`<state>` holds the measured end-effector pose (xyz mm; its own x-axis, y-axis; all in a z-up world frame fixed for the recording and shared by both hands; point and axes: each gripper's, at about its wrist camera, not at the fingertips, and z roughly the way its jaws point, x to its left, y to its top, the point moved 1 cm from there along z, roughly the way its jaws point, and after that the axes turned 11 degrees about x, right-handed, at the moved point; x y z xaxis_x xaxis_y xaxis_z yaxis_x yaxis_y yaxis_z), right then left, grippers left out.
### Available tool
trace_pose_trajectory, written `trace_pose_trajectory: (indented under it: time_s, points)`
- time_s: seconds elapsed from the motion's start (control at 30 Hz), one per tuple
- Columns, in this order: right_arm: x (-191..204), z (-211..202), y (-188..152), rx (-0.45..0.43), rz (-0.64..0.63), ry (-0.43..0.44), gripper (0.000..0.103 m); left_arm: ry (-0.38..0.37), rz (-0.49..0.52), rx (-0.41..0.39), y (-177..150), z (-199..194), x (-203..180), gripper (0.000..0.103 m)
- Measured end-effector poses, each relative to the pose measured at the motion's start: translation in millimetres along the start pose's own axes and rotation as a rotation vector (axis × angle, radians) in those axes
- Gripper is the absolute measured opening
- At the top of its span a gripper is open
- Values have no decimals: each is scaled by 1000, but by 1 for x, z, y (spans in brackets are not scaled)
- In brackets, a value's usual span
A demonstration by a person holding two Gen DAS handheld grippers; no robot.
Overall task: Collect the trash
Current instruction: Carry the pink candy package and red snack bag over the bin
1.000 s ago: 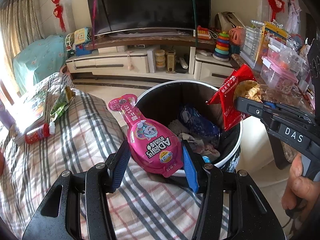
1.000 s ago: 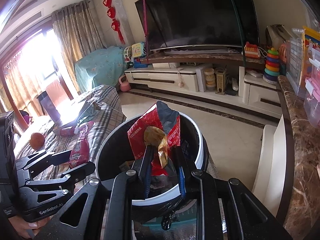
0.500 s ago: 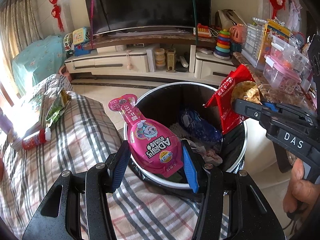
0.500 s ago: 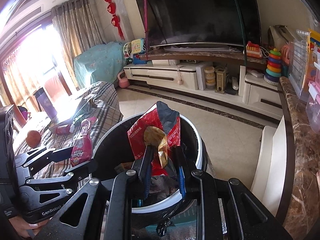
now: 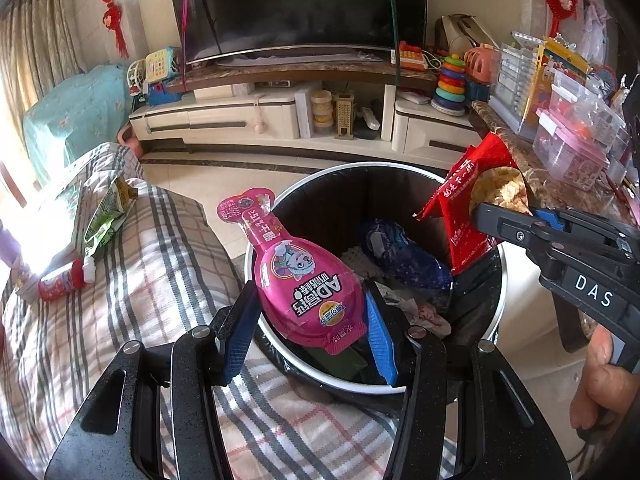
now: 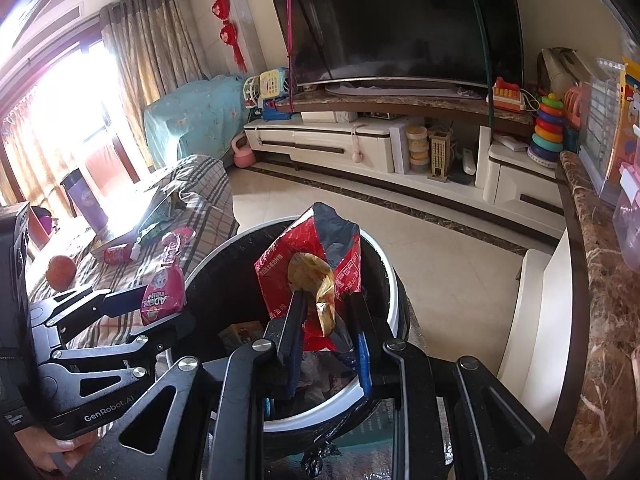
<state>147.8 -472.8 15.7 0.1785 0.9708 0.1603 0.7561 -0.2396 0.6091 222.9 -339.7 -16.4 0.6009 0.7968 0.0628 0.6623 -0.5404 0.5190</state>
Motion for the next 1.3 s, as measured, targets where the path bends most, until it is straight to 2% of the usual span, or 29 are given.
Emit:
trace_pose_trajectory:
  time_s: [1.3]
  points:
    - [8,18,11,61,-32,-2,25,-15,-12,54,10,17,0,50]
